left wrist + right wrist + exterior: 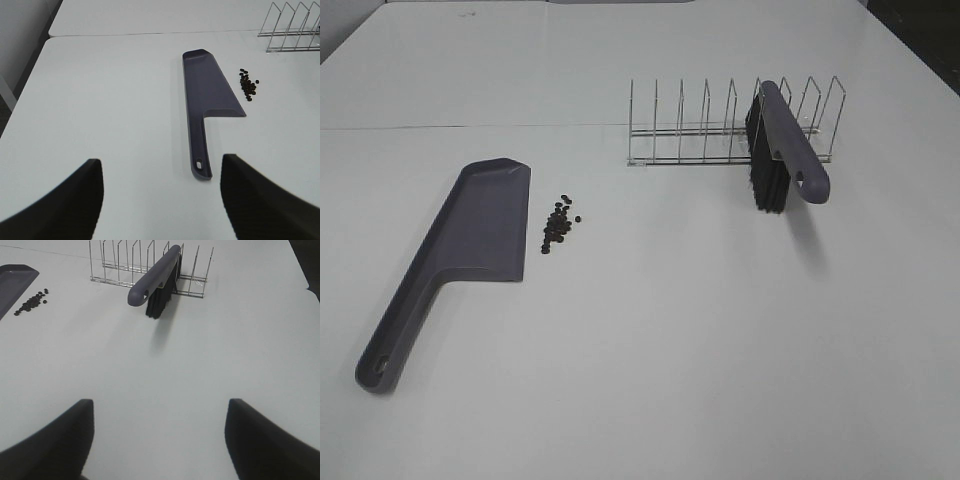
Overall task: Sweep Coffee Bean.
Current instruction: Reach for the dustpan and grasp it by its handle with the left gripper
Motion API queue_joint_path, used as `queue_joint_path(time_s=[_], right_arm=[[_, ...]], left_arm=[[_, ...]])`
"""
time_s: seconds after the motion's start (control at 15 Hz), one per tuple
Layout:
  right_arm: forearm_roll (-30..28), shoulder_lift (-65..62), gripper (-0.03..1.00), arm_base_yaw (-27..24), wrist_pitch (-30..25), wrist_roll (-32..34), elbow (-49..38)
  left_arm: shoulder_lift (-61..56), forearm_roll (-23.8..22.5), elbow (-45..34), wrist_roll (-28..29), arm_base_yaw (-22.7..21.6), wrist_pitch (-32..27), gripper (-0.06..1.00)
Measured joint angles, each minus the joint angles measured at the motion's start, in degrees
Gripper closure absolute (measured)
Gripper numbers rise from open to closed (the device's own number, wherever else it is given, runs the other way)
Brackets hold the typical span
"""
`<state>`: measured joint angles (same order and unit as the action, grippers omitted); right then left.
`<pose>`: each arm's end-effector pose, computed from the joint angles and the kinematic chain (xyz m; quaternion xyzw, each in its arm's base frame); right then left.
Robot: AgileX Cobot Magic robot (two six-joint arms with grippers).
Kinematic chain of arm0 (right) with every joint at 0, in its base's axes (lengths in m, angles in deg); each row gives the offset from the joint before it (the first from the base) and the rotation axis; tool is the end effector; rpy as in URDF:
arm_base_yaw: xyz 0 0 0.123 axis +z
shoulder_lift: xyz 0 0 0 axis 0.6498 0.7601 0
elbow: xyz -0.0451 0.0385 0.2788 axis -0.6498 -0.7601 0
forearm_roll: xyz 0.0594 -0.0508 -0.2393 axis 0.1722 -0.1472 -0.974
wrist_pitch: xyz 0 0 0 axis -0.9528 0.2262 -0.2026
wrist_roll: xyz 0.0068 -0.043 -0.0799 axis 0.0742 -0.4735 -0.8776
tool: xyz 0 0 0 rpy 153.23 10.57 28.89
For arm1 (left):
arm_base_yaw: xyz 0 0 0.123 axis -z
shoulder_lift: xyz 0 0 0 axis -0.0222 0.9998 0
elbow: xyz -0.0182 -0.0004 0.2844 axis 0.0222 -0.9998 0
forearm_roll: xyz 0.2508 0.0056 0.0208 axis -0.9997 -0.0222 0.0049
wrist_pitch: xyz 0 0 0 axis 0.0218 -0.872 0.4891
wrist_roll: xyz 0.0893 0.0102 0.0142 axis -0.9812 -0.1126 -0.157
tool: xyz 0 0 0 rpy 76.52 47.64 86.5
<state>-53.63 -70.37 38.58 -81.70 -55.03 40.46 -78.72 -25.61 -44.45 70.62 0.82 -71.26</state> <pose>-0.0061 0.0138 0.2780 -0.0824 0.8473 0.0194 0.5244 -0.0056 -0.0051 0.2786 0.0026 0.8503 -0.0270 0.5257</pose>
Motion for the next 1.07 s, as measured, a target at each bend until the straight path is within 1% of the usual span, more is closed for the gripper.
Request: queue_joint_path(time_s=[1.07], right_arm=[[0.0,0.0,0.32,0.0,0.0,0.0,0.0]], left_arm=[[0.0,0.0,0.0,0.0,0.0,0.0,0.31]])
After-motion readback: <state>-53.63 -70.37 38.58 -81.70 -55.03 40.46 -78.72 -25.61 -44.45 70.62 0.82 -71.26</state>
